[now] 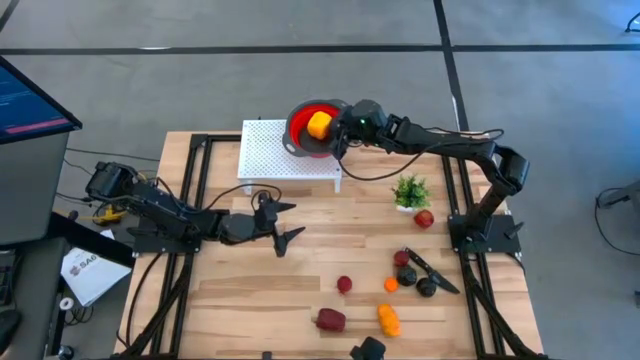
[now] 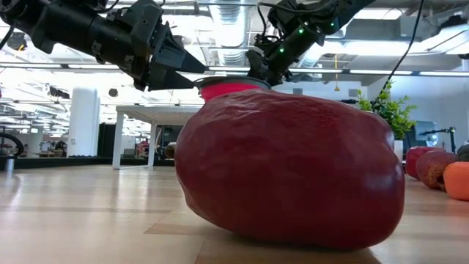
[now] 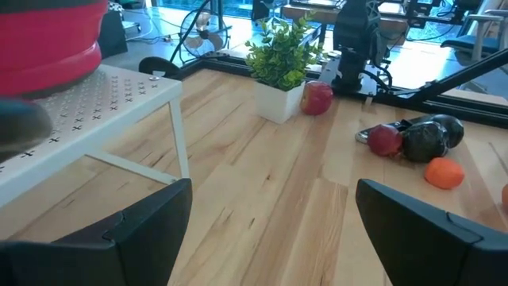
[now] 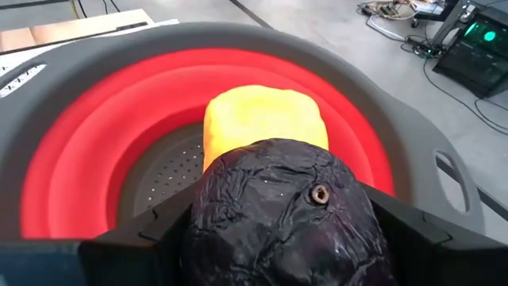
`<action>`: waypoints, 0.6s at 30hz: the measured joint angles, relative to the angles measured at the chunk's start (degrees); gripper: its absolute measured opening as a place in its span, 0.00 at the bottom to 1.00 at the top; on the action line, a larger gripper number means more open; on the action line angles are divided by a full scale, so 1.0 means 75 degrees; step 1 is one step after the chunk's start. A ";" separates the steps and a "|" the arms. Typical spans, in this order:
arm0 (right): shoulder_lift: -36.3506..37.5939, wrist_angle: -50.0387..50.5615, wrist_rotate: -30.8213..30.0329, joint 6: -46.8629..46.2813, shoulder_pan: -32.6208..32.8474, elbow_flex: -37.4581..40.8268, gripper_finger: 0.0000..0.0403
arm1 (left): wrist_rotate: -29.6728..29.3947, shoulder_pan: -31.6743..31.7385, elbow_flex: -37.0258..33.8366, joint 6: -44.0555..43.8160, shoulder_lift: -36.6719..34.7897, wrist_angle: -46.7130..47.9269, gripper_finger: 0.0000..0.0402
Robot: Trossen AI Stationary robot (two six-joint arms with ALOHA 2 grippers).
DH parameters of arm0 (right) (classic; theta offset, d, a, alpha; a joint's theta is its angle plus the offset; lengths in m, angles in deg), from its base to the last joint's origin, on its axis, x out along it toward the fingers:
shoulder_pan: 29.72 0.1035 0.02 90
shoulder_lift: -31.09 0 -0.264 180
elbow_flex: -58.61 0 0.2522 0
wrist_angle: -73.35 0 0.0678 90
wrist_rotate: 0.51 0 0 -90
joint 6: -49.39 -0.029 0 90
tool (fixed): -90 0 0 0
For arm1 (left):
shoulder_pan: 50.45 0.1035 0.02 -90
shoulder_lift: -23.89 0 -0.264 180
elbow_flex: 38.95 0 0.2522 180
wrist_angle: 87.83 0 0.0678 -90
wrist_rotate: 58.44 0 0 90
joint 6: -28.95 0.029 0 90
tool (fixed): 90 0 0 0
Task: Pick & Place Fruit
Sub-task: Put the left black plum into the red strainer bowl on the shelf
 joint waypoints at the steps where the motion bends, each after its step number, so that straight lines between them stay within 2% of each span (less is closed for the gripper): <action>1: 0.0003 0.0049 0.0001 0.0000 -0.0007 -0.0003 0.66 | 0.0000 0.0000 0.0000 0.0000 0.0000 0.0000 0.86; 9: 0.0003 0.0135 0.0025 0.0003 -0.0057 -0.0003 0.67 | 0.0000 0.0000 0.0000 0.0000 0.0000 0.0003 0.86; 18: 0.0003 0.0132 0.0023 -0.0080 -0.0101 -0.0003 0.85 | 0.0000 0.0000 0.0003 0.0000 0.0000 0.0003 0.86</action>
